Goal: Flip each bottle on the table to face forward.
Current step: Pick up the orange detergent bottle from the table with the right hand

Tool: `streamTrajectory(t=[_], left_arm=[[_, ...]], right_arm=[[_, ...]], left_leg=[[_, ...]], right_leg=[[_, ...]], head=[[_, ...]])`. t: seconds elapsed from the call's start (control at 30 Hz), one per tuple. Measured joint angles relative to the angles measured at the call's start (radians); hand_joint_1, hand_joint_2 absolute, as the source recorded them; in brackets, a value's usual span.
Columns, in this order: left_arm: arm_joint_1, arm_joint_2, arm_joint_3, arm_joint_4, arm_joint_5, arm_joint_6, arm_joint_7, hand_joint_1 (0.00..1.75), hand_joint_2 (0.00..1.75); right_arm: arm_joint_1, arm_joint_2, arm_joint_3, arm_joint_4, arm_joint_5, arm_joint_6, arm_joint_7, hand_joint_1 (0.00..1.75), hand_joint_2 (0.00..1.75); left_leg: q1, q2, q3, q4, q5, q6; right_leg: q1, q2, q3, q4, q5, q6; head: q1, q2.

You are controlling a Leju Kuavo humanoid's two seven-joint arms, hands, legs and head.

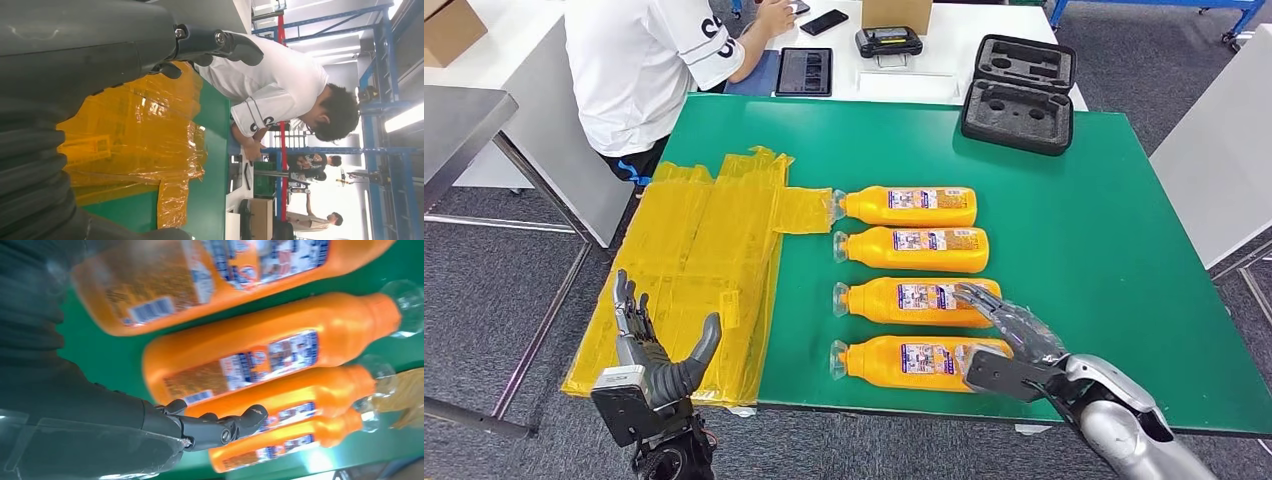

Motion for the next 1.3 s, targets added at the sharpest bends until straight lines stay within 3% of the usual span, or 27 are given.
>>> streamTrajectory(t=[0.37,0.63,1.03,1.3], left_arm=[[0.001,0.000,0.000,0.000,-0.010,0.007,0.000,0.00,1.75],[0.006,0.004,-0.001,0.000,-0.017,0.022,0.000,0.00,1.75],[0.015,0.004,0.004,0.000,-0.020,0.029,0.000,0.00,1.75],[0.018,0.005,0.007,-0.001,-0.019,0.023,0.000,0.00,1.75]], right_arm=[[-0.076,0.045,0.088,0.048,0.001,-0.005,-0.002,0.00,1.75],[-0.075,0.048,0.111,0.058,0.002,-0.025,-0.003,0.00,1.75],[-0.181,0.055,0.157,0.128,-0.038,0.019,-0.020,0.00,1.75],[-0.199,0.060,0.187,0.162,-0.051,0.008,-0.011,0.00,1.75]], left_leg=[[0.000,0.000,0.000,0.000,0.000,0.000],[0.000,0.000,-0.001,0.000,0.000,0.000],[0.000,0.000,0.000,0.000,0.000,0.000],[0.000,-0.001,0.000,0.000,0.000,0.000]], right_leg=[[0.000,-0.001,0.000,0.000,0.000,0.000],[0.000,-0.001,0.000,0.000,0.000,0.000],[0.000,-0.001,0.001,0.000,0.000,0.000],[0.000,-0.002,0.001,0.000,0.000,0.000]], head=[[0.000,0.000],[0.000,0.000],[0.000,0.000],[0.000,0.000]])
